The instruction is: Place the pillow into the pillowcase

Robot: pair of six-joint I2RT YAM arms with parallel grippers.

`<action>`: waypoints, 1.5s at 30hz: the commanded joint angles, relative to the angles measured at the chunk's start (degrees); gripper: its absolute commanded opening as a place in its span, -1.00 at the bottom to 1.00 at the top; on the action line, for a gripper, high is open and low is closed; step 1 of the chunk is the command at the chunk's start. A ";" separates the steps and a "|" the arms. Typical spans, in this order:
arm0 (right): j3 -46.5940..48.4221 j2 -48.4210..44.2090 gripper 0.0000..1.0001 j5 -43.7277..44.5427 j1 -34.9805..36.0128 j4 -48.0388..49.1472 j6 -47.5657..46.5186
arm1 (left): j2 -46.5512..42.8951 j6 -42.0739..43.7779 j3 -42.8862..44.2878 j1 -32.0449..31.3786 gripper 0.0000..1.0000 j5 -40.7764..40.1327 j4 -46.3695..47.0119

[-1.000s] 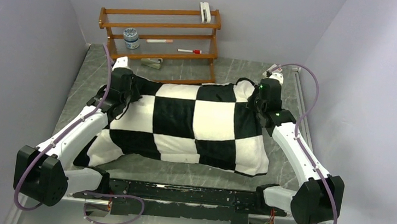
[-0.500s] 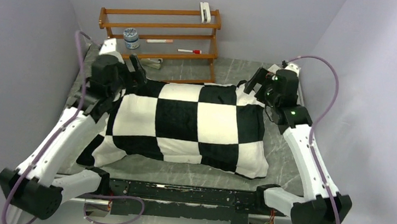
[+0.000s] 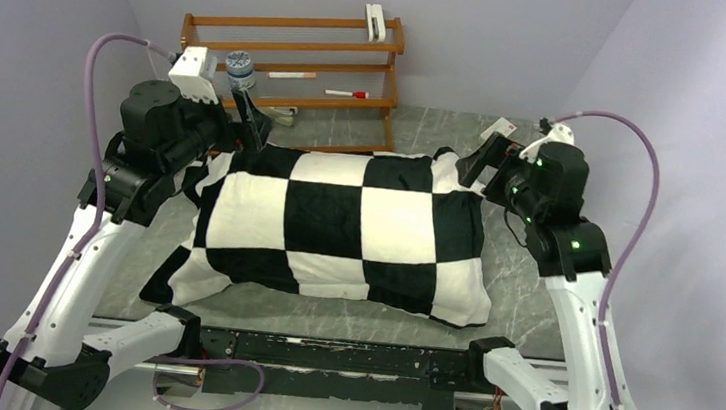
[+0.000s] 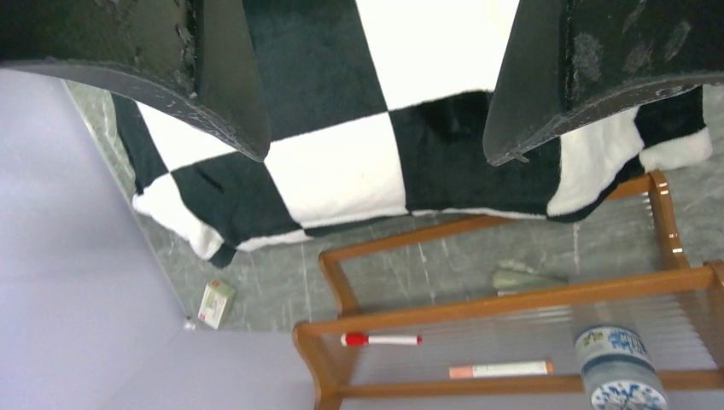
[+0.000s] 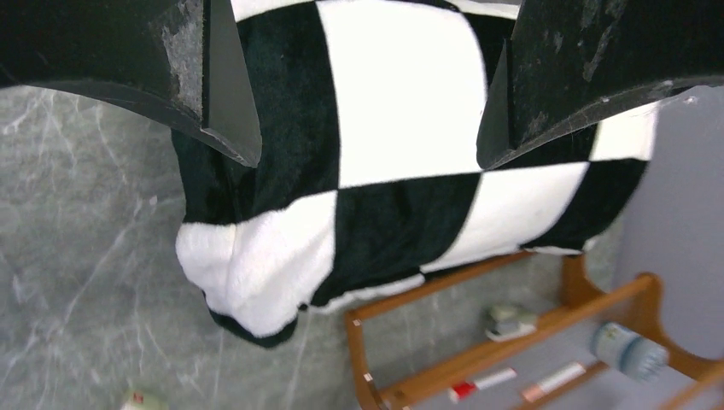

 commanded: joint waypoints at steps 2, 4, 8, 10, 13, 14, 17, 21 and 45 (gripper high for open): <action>5.56 -4.57 1.00 -0.92 -0.30 -0.74 -0.36 | -3.82 1.96 -1.83 -0.20 0.96 3.87 -2.20; 6.44 -5.10 1.00 -1.97 -0.27 -1.45 0.48 | -5.80 1.91 -3.32 -0.20 0.96 4.43 -1.11; 6.46 -6.88 1.00 -1.57 -0.33 -1.90 1.52 | -7.78 2.33 -4.38 -0.20 0.96 4.15 -1.92; 6.25 -7.95 1.00 -1.08 -0.30 -1.73 1.98 | -8.27 2.65 -4.97 -0.20 0.96 4.39 -2.00; 5.99 -8.92 1.00 -0.92 -0.32 -1.12 2.67 | -8.62 2.60 -6.57 -0.24 0.96 4.57 -1.40; 5.90 -9.08 1.00 -0.72 -0.24 -1.21 3.02 | -8.61 2.46 -6.81 -0.28 0.96 5.05 -1.38; 5.85 -9.29 1.00 -0.75 -0.26 -1.46 3.26 | -8.60 2.30 -7.02 -0.54 0.96 6.76 -1.15; 5.79 -9.88 1.00 0.62 -0.29 -1.39 3.70 | -8.53 2.08 -6.44 -0.71 0.95 6.79 -1.77; 1.17 -12.30 1.00 4.10 -0.24 -0.36 5.54 | -9.59 1.78 -11.74 -0.73 0.96 4.18 0.44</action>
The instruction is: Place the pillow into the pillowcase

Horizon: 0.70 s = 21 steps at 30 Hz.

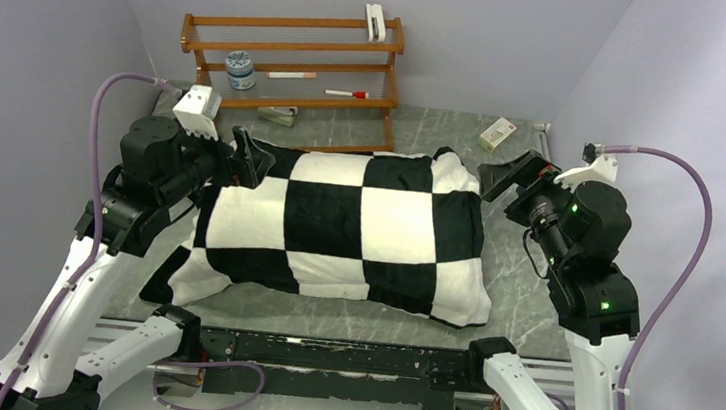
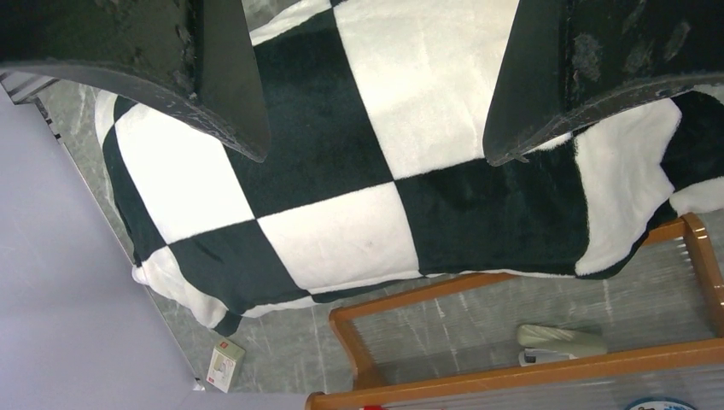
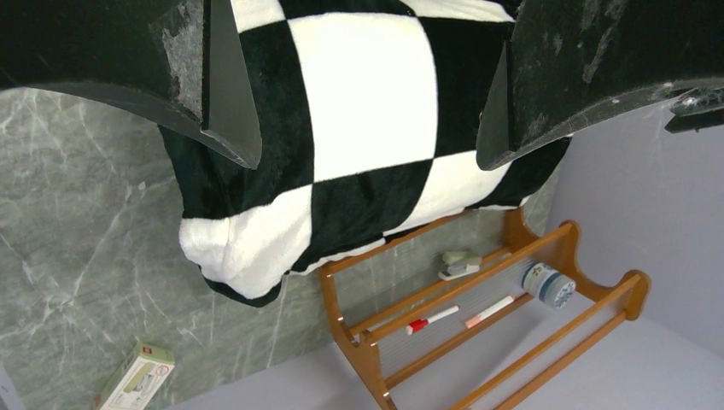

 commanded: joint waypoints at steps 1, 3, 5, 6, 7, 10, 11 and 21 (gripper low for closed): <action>-0.79 -0.46 1.00 0.81 -0.30 1.37 0.70 | -0.93 0.09 -0.14 -0.27 0.95 -0.61 1.89; -0.75 -0.41 1.00 0.52 -0.24 1.72 0.62 | -0.98 -0.25 -0.30 -0.22 0.95 -1.05 2.47; 0.22 0.47 1.00 -0.31 -0.22 1.27 1.03 | -0.91 -0.69 0.75 -0.26 0.95 -1.45 2.94; 1.00 1.09 1.00 -0.91 -0.29 0.67 0.93 | -0.82 -0.82 1.48 -0.22 0.96 -1.27 3.32; 1.74 1.53 1.00 -1.24 -0.24 0.15 0.88 | -0.68 -0.89 2.27 -0.26 0.96 -1.25 3.75; 2.15 2.08 1.00 -1.58 -0.21 -0.65 1.44 | -0.30 -1.18 4.67 -0.26 0.96 -1.66 4.55; 2.00 2.09 1.00 -1.35 -0.21 -0.86 2.09 | -0.23 -1.15 5.26 -0.27 0.96 -1.69 4.72; 1.28 0.97 1.00 0.06 -0.26 -1.34 2.75 | -0.71 -1.43 3.75 -0.27 0.96 -0.62 5.32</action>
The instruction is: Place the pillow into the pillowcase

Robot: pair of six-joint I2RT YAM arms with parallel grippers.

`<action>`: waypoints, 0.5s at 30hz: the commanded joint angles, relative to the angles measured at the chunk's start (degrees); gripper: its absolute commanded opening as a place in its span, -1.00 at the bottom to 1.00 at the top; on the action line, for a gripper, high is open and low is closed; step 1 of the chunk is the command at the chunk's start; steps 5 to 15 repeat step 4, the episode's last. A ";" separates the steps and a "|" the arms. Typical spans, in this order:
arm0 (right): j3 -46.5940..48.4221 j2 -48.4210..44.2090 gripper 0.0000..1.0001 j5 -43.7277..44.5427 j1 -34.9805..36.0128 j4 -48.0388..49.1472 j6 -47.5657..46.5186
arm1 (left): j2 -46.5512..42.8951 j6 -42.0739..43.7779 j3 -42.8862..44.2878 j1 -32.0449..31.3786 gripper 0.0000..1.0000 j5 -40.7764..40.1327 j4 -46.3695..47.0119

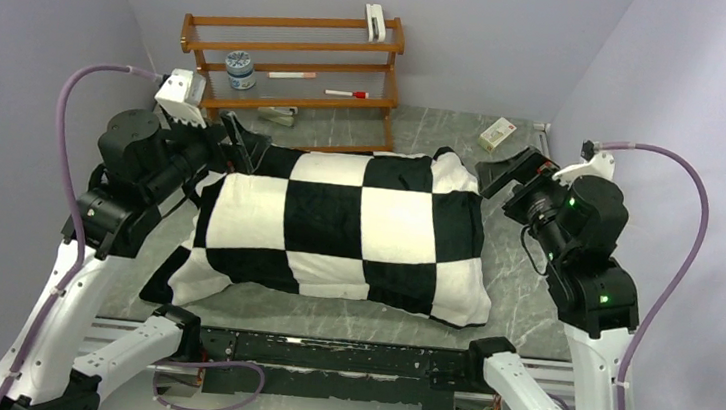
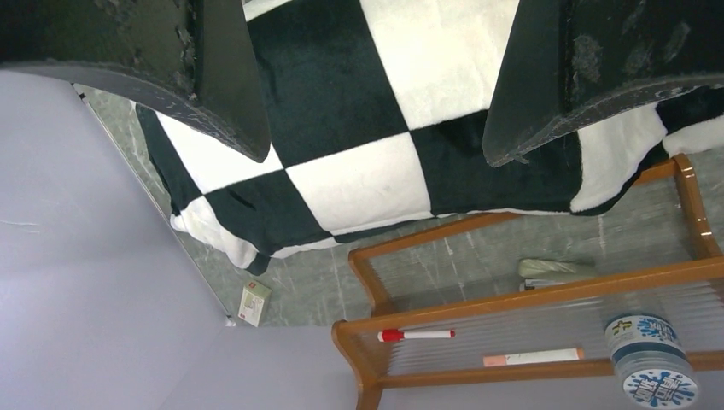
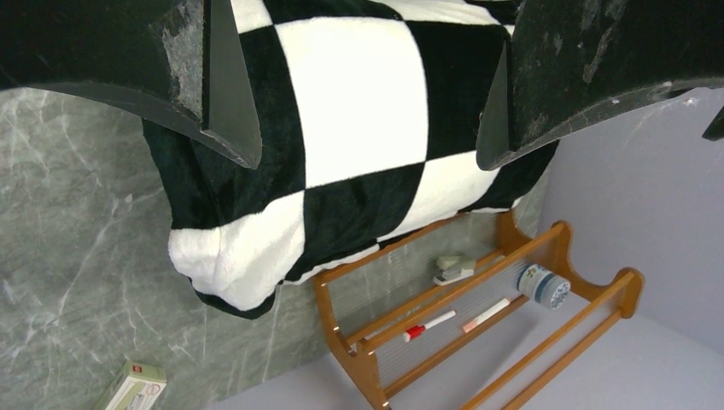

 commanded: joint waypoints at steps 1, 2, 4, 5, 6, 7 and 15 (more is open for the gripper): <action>0.66 -0.59 1.00 0.87 -0.22 -0.54 0.10 | -0.67 -0.52 -0.90 -0.27 0.96 0.01 1.72; 0.58 -0.43 1.00 0.92 -0.24 -0.61 -0.07 | -0.80 -0.65 -1.22 -0.27 0.96 0.06 1.85; 0.70 -0.32 1.00 1.16 -0.24 -0.70 -0.11 | -1.01 -0.73 -1.76 -0.24 0.96 0.07 2.16; 0.70 -0.32 1.00 1.16 -0.24 -0.70 -0.11 | -1.01 -0.73 -1.76 -0.24 0.96 0.07 2.16; 0.70 -0.32 1.00 1.16 -0.24 -0.70 -0.11 | -1.01 -0.73 -1.76 -0.24 0.96 0.07 2.16; 0.70 -0.32 1.00 1.16 -0.24 -0.70 -0.11 | -1.01 -0.73 -1.76 -0.24 0.96 0.07 2.16; 0.70 -0.32 1.00 1.16 -0.24 -0.70 -0.11 | -1.01 -0.73 -1.76 -0.24 0.96 0.07 2.16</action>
